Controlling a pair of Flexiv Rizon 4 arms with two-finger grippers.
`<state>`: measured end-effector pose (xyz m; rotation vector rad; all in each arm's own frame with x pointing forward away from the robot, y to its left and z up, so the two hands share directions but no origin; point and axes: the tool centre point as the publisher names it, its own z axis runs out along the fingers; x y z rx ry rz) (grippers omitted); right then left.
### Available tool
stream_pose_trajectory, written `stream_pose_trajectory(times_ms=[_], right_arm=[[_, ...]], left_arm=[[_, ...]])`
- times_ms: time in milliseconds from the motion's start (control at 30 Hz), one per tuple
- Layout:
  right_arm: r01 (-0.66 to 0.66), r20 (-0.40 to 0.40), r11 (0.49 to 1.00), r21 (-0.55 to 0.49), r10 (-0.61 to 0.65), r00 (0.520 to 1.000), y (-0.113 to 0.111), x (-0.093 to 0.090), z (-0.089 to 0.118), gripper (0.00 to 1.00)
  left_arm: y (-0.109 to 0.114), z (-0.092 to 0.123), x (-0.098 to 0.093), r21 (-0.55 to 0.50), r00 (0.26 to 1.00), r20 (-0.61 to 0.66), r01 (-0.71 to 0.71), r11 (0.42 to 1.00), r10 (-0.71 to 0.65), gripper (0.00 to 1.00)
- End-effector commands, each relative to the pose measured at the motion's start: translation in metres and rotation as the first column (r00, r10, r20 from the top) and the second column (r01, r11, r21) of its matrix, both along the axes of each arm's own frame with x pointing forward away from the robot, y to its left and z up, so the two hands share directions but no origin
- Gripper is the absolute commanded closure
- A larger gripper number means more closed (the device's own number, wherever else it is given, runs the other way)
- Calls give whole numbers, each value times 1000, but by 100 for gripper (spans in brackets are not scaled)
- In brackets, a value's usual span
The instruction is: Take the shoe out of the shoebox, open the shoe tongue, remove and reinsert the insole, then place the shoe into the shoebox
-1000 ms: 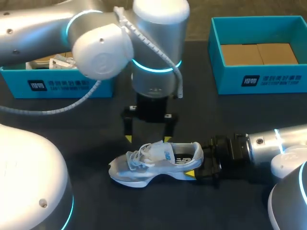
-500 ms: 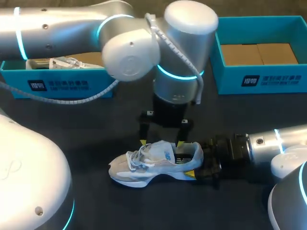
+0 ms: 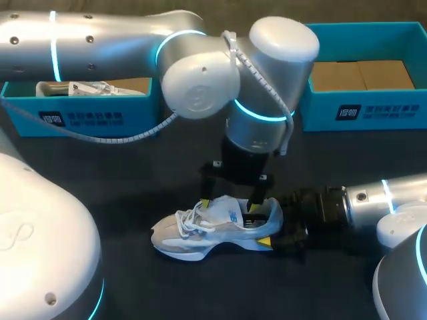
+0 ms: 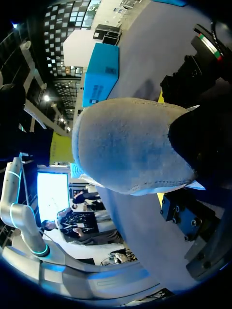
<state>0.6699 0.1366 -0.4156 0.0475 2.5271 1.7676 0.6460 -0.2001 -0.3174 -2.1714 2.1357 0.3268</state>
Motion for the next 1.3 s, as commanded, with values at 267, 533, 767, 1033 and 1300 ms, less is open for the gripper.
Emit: stream_pose_trajectory(times_ms=[267,533,767,1033,1300], right_arm=[[1,-1,1000,-4,-1,1000,1,0,0,100],[1,-1,1000,-4,-1,1000,1,0,0,100],[1,-1,1000,-4,-1,1000,1,0,0,100],[1,-1,1000,-4,-1,1000,1,0,0,100],[1,-1,1000,-4,-1,1000,1,0,0,100]], left_arm=[[-7,-20,-9,134,994,22,-107,985,105,16],[0,-21,-11,146,994,13,-109,983,108,32],[13,-13,-13,120,993,12,-114,986,114,51],[28,-6,-13,68,991,8,-132,989,132,59],[39,1,-11,-33,990,-12,-144,989,143,61]])
